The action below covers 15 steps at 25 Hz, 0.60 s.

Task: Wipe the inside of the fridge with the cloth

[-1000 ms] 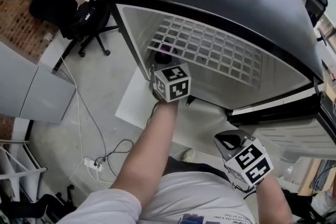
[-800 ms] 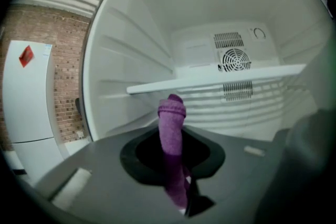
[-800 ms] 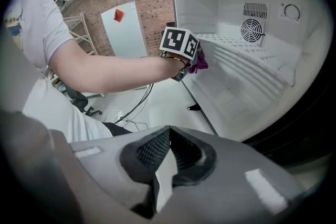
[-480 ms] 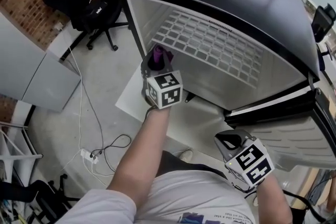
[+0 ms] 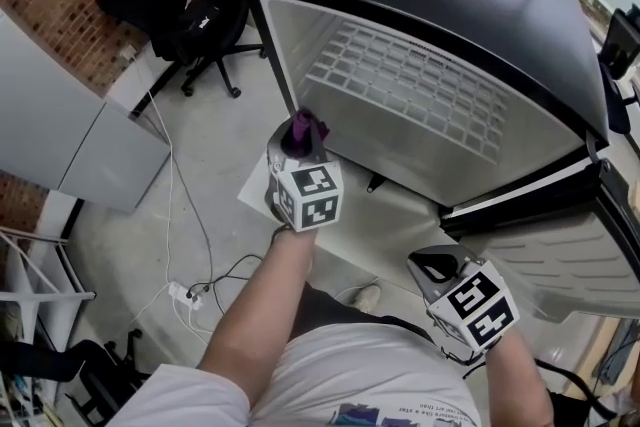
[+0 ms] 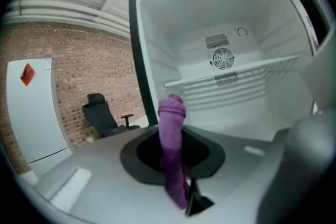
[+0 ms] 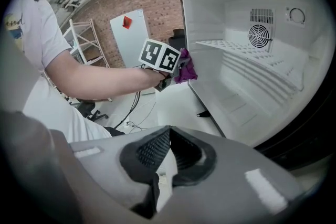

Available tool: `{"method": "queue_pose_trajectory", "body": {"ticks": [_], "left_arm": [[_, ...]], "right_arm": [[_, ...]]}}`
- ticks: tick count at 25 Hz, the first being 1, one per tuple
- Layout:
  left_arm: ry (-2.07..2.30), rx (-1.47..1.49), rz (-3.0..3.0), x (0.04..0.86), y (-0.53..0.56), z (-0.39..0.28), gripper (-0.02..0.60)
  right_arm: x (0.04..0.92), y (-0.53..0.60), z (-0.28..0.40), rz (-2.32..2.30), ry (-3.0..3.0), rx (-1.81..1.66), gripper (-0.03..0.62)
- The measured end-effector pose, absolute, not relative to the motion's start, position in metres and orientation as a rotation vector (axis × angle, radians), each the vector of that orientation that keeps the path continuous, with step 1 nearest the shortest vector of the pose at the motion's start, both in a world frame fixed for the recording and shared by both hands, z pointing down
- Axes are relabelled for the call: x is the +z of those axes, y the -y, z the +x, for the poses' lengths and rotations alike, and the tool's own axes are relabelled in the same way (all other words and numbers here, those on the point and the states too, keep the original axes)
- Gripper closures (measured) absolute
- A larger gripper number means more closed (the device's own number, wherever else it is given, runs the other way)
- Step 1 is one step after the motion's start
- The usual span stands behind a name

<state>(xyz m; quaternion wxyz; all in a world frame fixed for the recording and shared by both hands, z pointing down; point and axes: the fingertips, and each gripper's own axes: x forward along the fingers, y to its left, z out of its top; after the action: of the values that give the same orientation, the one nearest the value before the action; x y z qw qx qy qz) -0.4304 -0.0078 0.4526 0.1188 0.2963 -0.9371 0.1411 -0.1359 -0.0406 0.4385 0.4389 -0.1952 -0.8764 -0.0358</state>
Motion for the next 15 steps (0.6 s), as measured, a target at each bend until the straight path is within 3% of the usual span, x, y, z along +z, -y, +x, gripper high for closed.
{"method": "queue_pose_trajectory", "body": {"ticks": [15], "left_arm": [[2.360, 0.350, 1.685, 0.433, 0.130, -0.303, 0.514]], "right_arm": [[0.439, 0.035, -0.148, -0.275, 2.233, 0.055, 0.591]]}}
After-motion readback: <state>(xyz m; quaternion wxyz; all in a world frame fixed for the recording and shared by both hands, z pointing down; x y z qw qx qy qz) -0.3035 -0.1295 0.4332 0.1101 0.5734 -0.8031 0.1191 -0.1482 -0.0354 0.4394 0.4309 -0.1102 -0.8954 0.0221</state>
